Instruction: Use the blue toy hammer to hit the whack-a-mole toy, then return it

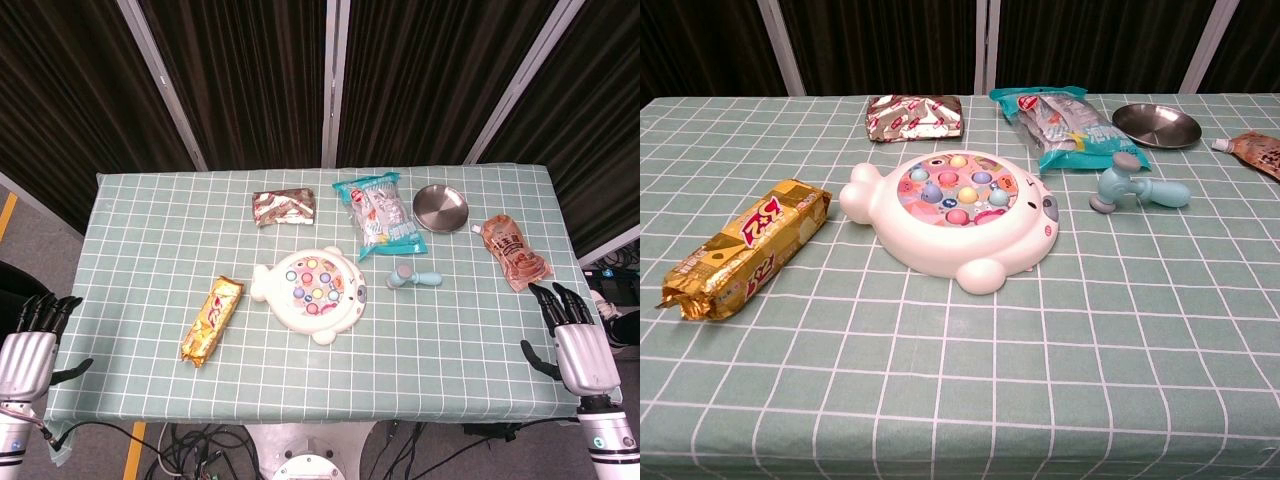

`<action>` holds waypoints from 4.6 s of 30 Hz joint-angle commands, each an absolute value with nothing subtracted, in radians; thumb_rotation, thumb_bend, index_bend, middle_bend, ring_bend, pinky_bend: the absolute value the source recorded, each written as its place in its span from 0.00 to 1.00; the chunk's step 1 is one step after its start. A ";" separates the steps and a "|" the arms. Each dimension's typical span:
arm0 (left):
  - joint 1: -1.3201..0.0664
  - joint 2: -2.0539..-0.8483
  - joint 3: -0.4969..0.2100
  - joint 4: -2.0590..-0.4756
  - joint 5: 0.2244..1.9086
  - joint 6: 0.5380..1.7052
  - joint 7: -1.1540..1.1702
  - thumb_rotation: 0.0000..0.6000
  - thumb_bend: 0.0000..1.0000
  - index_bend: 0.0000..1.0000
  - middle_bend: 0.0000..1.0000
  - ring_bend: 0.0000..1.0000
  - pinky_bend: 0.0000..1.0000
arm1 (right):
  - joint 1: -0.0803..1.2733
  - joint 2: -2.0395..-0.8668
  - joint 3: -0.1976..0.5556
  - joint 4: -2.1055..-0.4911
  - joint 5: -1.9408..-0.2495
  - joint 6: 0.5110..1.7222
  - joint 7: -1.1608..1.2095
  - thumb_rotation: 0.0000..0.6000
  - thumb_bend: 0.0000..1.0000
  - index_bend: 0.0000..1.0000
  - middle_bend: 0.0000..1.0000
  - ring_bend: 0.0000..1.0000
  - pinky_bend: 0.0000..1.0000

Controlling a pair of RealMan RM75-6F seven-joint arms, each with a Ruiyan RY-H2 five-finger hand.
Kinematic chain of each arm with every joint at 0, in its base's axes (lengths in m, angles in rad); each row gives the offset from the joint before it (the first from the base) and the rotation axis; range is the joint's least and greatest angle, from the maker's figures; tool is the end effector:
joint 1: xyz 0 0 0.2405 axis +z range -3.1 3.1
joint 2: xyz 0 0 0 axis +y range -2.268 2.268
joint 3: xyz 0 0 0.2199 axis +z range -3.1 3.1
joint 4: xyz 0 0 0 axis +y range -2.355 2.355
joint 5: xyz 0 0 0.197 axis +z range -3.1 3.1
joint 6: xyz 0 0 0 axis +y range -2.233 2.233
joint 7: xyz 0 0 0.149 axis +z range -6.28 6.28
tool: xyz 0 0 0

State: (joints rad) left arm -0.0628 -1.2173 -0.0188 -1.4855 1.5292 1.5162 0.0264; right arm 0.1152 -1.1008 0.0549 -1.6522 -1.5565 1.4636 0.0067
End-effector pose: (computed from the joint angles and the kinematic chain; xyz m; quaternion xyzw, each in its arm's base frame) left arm -0.2879 0.1709 0.1362 -0.6074 -0.3717 -0.3715 0.5957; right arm -0.2547 -0.1901 0.1514 0.6156 -0.3787 0.4114 0.5552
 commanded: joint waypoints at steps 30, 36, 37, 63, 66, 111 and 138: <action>-0.059 -1.207 -0.025 -1.502 1.509 1.509 0.038 1.00 0.00 0.13 0.14 0.05 0.02 | 0.589 -1.321 0.199 -1.406 -1.340 0.826 0.018 1.00 0.25 0.13 0.24 0.05 0.12; -0.056 -1.208 -0.022 -1.493 1.498 1.500 0.028 1.00 0.00 0.13 0.14 0.05 0.02 | 0.644 -1.405 0.203 -1.310 -1.309 0.778 0.041 1.00 0.25 0.18 0.27 0.07 0.14; -0.056 -1.208 -0.022 -1.491 1.497 1.499 0.026 1.00 0.00 0.13 0.14 0.05 0.02 | 0.649 -1.415 0.202 -1.297 -1.305 0.775 0.045 1.00 0.25 0.18 0.27 0.07 0.14; -0.053 -1.214 -0.022 -1.460 1.498 1.501 -0.003 1.00 0.00 0.13 0.14 0.05 0.02 | 0.695 -1.556 0.171 -1.101 -1.306 0.773 0.160 1.00 0.32 0.40 0.40 0.22 0.29; -0.051 -1.215 -0.022 -1.455 1.498 1.504 -0.007 1.00 0.00 0.13 0.14 0.05 0.02 | 0.695 -1.561 0.170 -1.093 -1.305 0.778 0.165 1.00 0.33 0.42 0.42 0.24 0.31; -0.034 -1.211 -0.018 -1.447 1.505 1.522 -0.011 1.00 0.00 0.13 0.14 0.05 0.02 | 0.693 -1.512 0.134 -1.120 -1.472 0.976 0.246 1.00 0.55 0.71 0.67 0.52 0.63; -0.024 -1.210 -0.016 -1.448 1.500 1.525 -0.015 1.00 0.00 0.13 0.14 0.05 0.02 | 0.921 -1.489 0.184 -1.388 -1.305 0.697 -0.115 1.00 0.63 0.79 0.73 0.58 0.70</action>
State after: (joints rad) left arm -0.0244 -1.2098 -0.0160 -1.4483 1.4999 1.5248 -0.0146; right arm 0.9164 -1.4867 0.1858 -1.3853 -1.3156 0.6986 -0.1029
